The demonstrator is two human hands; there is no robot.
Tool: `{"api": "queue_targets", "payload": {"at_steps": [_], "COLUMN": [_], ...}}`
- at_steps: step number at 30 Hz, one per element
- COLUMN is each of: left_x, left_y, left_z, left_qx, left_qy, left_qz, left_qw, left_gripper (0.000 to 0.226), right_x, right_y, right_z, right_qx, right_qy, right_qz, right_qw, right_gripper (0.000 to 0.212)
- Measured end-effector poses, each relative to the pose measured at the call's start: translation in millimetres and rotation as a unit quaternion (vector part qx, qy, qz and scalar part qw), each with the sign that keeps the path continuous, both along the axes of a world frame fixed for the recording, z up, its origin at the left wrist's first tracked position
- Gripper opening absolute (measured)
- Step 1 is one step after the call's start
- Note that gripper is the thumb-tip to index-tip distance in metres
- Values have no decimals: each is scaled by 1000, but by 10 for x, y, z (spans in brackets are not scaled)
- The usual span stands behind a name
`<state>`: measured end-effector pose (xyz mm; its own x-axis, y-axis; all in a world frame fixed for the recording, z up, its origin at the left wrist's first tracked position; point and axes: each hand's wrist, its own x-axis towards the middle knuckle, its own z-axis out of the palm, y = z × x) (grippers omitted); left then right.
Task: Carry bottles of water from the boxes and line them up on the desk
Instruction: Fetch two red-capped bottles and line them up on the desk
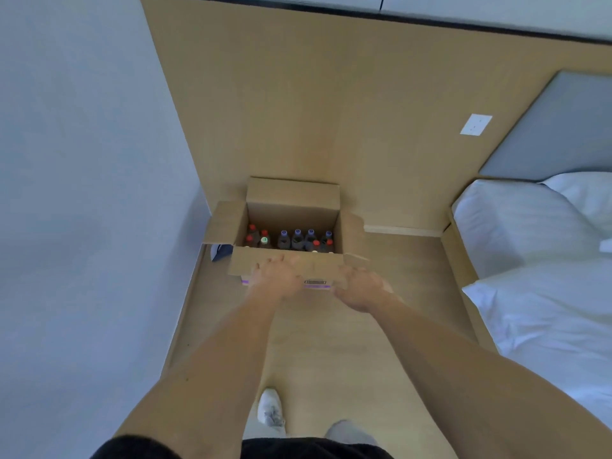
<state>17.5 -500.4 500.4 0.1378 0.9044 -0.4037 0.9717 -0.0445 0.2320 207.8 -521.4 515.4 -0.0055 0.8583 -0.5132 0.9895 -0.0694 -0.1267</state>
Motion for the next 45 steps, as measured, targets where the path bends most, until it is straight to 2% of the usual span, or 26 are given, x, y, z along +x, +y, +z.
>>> {"api": "queue_targets", "payload": {"at_steps": [5, 13, 21, 25, 28, 35, 45], "left_x": [-161, -346, -422, -350, -247, -17, 193], "left_y": [665, 1516, 2625, 3113, 3404, 3839, 4188], "left_z": [-96, -380, -649, -843, -1047, -1606, -2829], "left_qx": [-19, -55, -43, -64, -58, -115, -182], "left_qy": [2, -1, -21, -20, -28, -19, -18], "left_qz": [-28, -13, 19, 25, 24, -4, -48], "left_qw": [999, 998, 999, 997, 998, 993, 982], "left_gripper": [54, 58, 58, 58, 54, 59, 63], "right_x": [-127, -89, -22, 62, 181, 472, 539], "right_y": [488, 1391, 2626, 3195, 3525, 3883, 4114], "right_z": [-37, -262, -698, -972, -1202, -1777, -2899], "right_qx": [2, -20, -28, -60, -83, -132, -175], "right_qy": [18, 23, 64, 75, 77, 46, 25], "right_qz": [-32, -36, -34, -34, -47, -79, -114], "right_qw": [999, 999, 997, 995, 992, 987, 978], "right_gripper": [63, 54, 53, 57, 55, 59, 60]}}
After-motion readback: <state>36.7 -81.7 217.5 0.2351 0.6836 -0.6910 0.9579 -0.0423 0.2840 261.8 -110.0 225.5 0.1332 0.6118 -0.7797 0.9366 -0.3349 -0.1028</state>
